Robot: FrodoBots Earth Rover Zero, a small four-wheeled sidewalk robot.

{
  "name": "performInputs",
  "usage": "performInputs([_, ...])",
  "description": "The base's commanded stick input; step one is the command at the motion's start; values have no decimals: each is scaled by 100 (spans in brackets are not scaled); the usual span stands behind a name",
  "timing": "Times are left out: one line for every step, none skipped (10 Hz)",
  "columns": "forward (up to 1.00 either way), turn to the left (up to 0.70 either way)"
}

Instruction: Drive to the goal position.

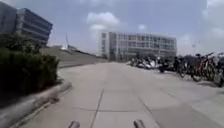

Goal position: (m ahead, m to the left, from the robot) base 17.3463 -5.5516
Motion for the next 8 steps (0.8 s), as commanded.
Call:
performInputs([70,0])
performInputs([70,0])
performInputs([70,0])
performInputs([70,0])
performInputs([70,0])
performInputs([70,0])
performInputs([70,0])
performInputs([70,0])
